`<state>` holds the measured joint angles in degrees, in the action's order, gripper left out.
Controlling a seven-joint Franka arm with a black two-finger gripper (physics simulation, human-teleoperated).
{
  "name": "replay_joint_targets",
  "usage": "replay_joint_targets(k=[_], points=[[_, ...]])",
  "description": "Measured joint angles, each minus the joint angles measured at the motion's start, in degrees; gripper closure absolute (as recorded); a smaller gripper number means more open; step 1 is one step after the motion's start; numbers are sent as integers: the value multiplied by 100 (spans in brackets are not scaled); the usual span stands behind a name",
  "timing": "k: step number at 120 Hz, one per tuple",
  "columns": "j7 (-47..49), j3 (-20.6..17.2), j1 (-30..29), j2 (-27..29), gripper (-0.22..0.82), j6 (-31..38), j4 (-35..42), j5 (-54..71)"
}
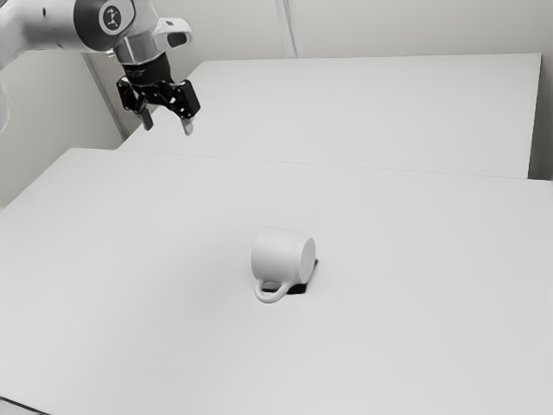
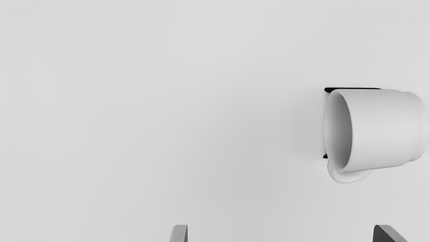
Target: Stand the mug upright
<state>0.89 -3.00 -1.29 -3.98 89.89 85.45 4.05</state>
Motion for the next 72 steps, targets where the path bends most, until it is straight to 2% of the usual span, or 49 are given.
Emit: replay_joint_targets(k=[44, 72], points=[[92, -25, -6, 80, 0, 25, 127, -149], [114, -3, -258, 194, 0, 297, 830, -1414]])
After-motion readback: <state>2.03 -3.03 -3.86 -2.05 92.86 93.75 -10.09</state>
